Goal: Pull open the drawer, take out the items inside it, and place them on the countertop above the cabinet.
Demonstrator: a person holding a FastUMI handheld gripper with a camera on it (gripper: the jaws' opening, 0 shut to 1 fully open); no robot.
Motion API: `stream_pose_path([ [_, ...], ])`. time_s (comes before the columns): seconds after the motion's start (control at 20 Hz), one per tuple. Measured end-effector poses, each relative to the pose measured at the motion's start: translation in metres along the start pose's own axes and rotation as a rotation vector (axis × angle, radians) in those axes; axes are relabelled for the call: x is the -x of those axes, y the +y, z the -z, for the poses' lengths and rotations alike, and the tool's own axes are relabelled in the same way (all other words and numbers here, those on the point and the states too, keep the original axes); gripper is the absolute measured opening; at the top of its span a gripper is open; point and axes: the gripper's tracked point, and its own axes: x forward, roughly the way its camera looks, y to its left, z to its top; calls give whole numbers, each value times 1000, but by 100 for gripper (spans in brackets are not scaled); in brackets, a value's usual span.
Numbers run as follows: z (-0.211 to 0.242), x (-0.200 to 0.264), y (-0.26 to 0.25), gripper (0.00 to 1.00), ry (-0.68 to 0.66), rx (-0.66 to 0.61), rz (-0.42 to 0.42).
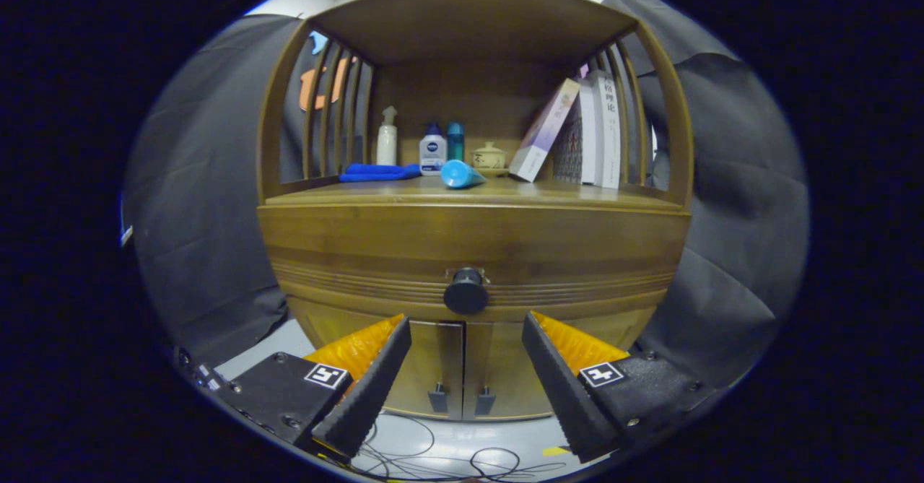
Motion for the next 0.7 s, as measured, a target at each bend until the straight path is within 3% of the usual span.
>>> stream_pose_path([
  [0.7, -28, 182, 17, 100, -204, -10, -113],
])
